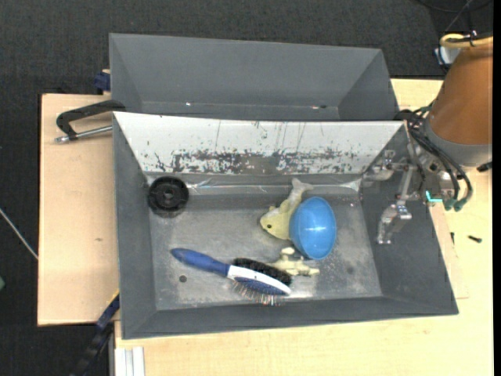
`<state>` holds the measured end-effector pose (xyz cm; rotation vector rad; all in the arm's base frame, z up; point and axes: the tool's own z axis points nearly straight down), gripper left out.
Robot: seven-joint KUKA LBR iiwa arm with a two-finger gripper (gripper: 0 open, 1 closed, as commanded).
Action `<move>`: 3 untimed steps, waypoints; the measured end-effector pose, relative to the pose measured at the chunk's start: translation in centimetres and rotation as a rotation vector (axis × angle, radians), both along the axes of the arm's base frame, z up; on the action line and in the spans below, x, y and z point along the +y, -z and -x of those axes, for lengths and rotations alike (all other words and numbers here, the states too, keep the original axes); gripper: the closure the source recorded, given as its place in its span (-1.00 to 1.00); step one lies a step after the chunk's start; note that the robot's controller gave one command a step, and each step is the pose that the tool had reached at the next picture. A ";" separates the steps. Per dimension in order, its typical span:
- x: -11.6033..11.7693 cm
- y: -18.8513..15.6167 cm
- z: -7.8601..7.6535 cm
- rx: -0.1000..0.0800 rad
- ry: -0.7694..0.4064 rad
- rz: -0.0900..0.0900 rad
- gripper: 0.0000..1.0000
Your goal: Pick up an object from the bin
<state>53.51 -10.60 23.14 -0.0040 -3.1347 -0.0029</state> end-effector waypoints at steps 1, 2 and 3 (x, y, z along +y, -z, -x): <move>1.1 16.2 -1.2 -0.010 0.238 0.001 -1.00; 7.4 15.8 -1.0 -0.018 0.193 0.002 -1.00; 14.2 15.4 -2.4 -0.021 0.205 0.002 -1.00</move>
Offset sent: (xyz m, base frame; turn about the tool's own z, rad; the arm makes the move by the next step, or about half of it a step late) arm 0.0104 0.0101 -0.1614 0.2376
